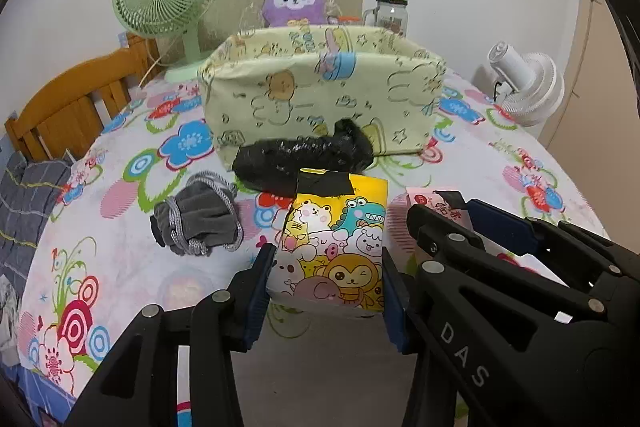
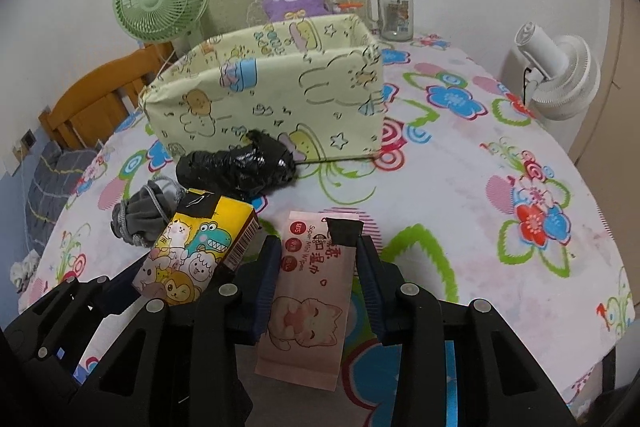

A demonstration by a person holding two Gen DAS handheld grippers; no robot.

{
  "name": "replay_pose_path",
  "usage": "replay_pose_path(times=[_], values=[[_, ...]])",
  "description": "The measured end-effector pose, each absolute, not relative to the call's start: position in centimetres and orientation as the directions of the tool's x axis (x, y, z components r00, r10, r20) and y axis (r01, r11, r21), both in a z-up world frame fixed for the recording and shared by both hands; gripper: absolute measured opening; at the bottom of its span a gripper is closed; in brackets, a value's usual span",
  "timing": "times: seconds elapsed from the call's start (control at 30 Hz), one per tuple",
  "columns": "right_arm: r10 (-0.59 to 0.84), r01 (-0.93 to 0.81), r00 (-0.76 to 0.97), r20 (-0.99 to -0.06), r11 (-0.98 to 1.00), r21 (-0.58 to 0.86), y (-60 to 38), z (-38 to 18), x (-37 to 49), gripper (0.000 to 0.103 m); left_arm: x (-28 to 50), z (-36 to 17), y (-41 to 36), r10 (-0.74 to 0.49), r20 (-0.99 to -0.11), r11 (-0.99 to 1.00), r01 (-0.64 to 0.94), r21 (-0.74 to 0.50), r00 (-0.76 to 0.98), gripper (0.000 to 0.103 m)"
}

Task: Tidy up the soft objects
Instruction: 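Carry the tissue pack with the left gripper while the right gripper carries the pink packet over the basket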

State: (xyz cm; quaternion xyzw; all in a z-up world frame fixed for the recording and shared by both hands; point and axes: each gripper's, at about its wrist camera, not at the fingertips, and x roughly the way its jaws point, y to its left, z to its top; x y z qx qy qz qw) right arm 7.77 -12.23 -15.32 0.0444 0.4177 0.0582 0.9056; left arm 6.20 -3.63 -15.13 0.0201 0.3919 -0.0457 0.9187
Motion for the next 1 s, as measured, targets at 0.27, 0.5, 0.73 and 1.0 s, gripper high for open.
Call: replay_pose_path(times=[0.27,0.5,0.73,1.0], values=[[0.144,-0.067,0.682,-0.717,0.989,0.134,-13.3,-12.8,6.6,0.042,5.0,-12.8,-4.5,-0.069,-0.689,0.995,0.099,0.004,0.721,0.049],[0.145,-0.073,0.714,-0.685,0.988,0.133,-13.7,-10.3,5.5,0.042,3.8,-10.4,-4.8,-0.070,-0.656,0.995,0.098,0.006,0.752,0.049],[0.148,-0.077,0.736,-0.660,0.988,0.136,-13.8,-7.7,4.6,0.042,2.9,-7.9,-4.9,-0.064,-0.632,0.995,0.095,0.015,0.772,0.049],[0.147,-0.082,0.755,-0.638,0.988,0.130,-13.5,-5.1,4.2,0.042,2.4,-5.4,-4.6,-0.061,-0.607,0.996,0.090,0.018,0.793,0.049]])
